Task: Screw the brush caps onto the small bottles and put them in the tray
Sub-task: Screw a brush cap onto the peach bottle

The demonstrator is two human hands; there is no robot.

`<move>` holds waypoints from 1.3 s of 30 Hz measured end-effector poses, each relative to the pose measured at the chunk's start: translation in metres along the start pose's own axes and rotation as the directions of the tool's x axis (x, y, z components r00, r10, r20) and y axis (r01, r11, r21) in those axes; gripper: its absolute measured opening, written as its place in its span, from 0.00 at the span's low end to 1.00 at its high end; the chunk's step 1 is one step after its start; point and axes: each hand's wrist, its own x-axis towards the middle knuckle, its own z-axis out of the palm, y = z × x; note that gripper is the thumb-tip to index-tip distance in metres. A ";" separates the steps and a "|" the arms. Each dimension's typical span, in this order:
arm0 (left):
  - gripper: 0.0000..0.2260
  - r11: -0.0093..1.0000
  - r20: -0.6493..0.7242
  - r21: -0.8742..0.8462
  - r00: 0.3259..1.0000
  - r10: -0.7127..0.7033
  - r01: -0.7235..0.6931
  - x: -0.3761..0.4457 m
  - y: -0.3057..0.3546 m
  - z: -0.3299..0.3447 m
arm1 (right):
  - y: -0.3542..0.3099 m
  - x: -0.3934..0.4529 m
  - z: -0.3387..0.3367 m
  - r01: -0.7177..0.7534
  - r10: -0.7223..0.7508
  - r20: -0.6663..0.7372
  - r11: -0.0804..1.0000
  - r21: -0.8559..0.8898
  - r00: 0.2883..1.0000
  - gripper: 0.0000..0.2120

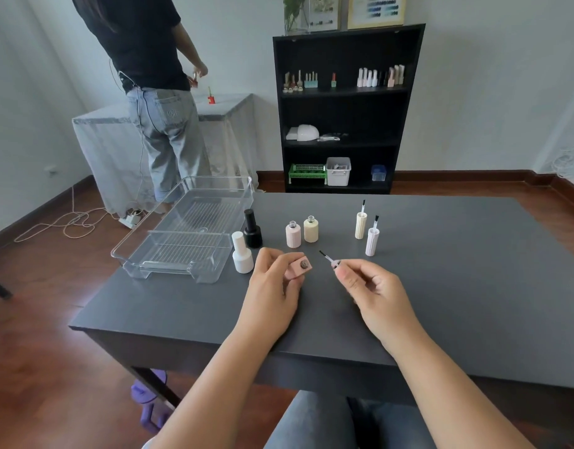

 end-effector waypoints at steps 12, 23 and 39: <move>0.15 0.998 -0.044 0.068 0.999 0.004 0.000 -0.001 -0.002 0.001 | 0.002 -0.003 0.000 0.103 -0.108 -0.072 0.993 -0.062 0.992 0.11; 0.16 0.994 -0.028 0.106 1.000 0.001 0.002 -0.004 0.000 0.000 | 0.005 -0.004 0.002 0.180 -0.196 -0.047 0.955 -0.237 0.979 0.12; 0.16 0.993 -0.024 0.119 1.000 -0.013 0.015 -0.004 0.000 0.000 | 0.004 -0.004 0.003 0.182 -0.204 -0.048 0.941 -0.286 0.978 0.12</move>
